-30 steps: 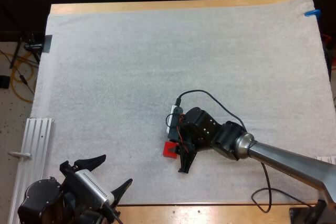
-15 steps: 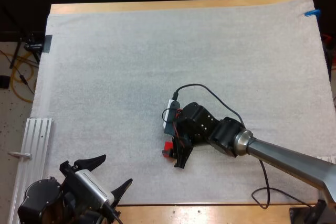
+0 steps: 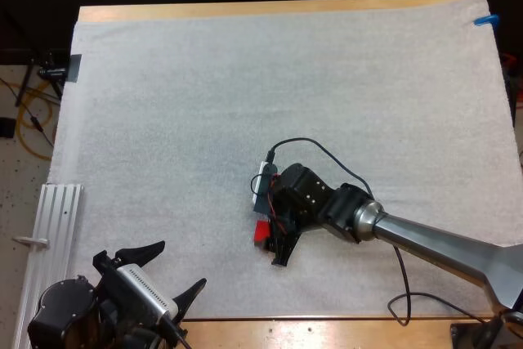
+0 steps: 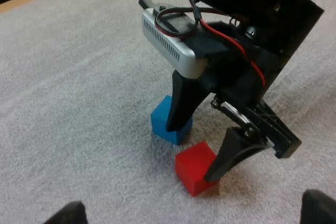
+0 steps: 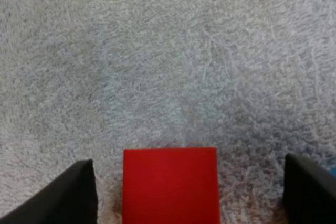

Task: Stack red cube on blue cube

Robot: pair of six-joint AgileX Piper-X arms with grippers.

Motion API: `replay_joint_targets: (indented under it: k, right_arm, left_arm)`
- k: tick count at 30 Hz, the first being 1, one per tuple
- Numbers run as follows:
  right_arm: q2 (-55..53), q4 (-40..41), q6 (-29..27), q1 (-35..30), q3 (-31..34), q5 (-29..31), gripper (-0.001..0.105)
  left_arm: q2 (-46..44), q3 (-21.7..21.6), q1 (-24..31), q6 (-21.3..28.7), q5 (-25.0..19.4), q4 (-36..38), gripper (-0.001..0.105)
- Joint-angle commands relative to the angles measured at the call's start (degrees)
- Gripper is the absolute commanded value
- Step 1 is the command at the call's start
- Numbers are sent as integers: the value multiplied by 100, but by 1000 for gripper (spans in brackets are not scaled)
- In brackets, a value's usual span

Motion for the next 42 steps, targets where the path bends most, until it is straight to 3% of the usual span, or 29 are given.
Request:
replay_joint_targets:
  k: [1,8,20,22,27,30,35,42]
  right_arm:
    - [12,-7,-55,-7,-38,-94,70]
    - [212,-49,-32,-7,-38,-222,52]
    - [519,-206,-46,-7,-38,-173,52]
    - [578,-208,-46,-7,-38,-153,48]
    - [524,-208,79,-7,-56,-51,15]
    - [319,-151,80,-7,-71,146,6]
    - [-297,-4,90,-7,-71,198,7]
    - [-861,313,357,-151,-166,890,7]
  left_arm:
    - [10,-37,-23,33,-54,1,76]
    - [10,-37,-23,33,-54,1,76]
    - [10,-37,-23,33,-54,1,76]
    - [10,-37,-23,33,-54,1,76]
    - [10,-37,-23,33,-54,1,76]
    - [10,-37,-23,33,-54,1,76]
    - [10,-37,-23,33,-54,1,76]
    - [10,-37,-23,33,-54,1,76]
